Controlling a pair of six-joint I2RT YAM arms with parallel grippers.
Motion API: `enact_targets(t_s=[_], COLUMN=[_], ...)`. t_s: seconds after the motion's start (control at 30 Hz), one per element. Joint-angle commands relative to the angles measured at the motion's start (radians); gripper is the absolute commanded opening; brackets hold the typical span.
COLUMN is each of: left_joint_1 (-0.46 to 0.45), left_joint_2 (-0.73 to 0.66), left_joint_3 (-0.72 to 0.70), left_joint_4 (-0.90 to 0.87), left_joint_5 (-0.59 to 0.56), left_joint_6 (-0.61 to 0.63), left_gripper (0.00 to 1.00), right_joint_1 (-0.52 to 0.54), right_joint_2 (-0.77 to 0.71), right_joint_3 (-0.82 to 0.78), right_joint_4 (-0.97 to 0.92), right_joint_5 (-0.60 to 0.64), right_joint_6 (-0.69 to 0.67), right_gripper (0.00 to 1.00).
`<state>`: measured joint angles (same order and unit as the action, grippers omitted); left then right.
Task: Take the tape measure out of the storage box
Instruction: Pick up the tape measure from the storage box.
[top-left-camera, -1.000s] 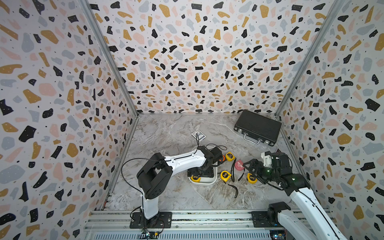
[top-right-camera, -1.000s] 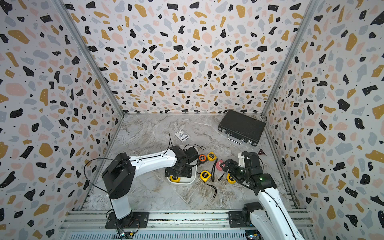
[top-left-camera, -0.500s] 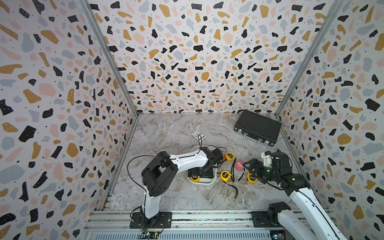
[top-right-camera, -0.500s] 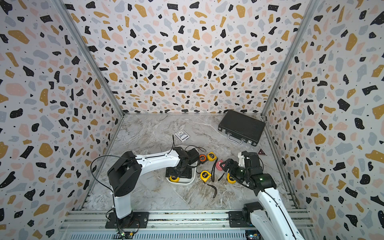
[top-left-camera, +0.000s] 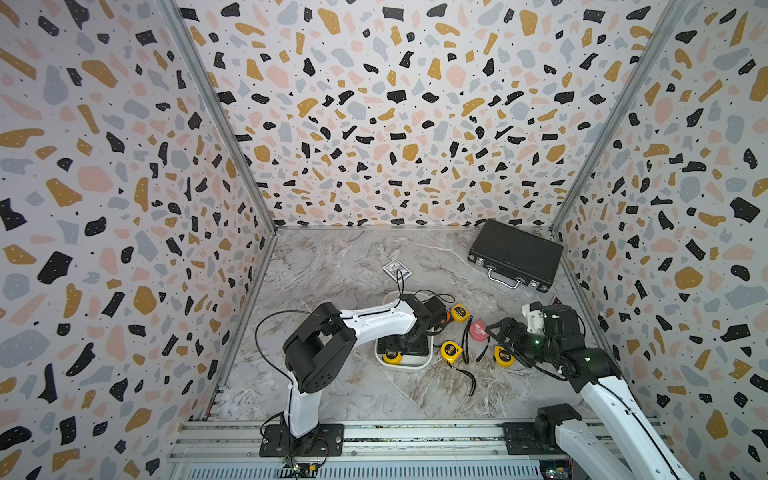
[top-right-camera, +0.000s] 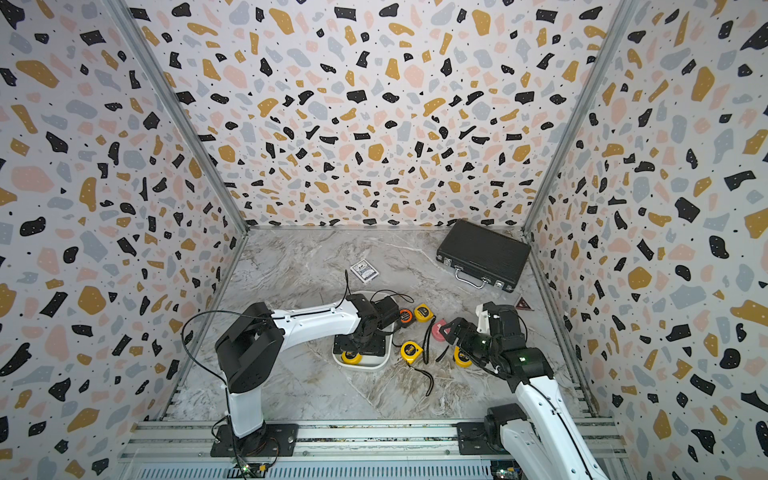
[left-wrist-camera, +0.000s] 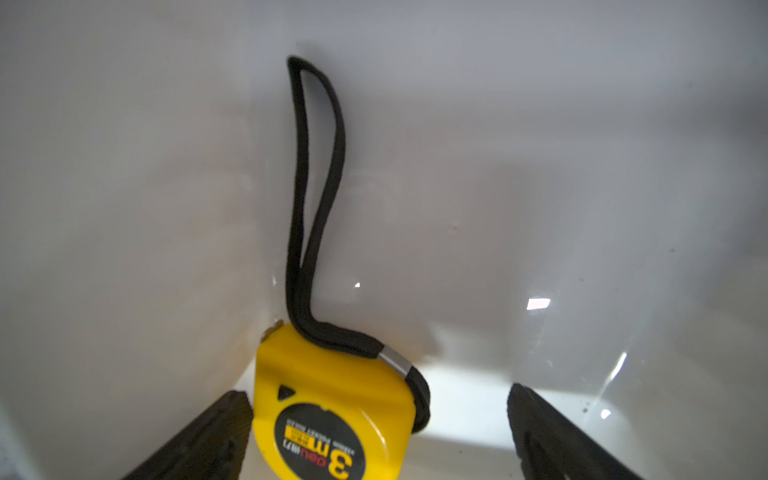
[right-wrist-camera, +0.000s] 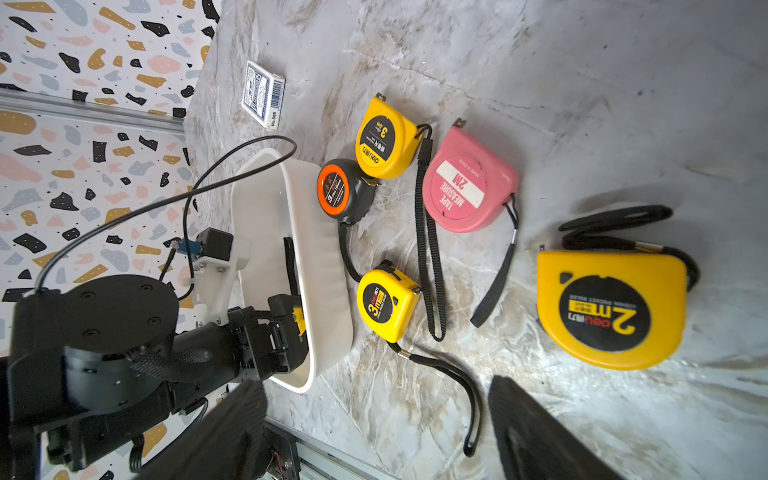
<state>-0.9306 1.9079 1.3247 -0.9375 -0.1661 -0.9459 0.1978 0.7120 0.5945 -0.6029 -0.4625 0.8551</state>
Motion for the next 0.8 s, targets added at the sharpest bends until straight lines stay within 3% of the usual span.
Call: enact_targets(t_s=[0.0,0.77], left_joint_1=[-0.007,-0.005], left_joint_2=[-0.05,0.015], left_joint_3=[-0.017,-0.051], left_joint_4=[-0.021,0.011], left_joint_5=[-0.017,0.094], left_joint_6=[-0.003,0.045], left_gripper=[1.0,0.94], right_joint_1=[0.006,0.005], right_joint_2=[-0.014,-0.003], right_joint_3=[0.04,0.054], right_joint_4=[-0.018,-0.025], right_joint_5=[-0.014,-0.027], right_joint_6=[-0.005,0.004], right_gripper=[0.89,0.9])
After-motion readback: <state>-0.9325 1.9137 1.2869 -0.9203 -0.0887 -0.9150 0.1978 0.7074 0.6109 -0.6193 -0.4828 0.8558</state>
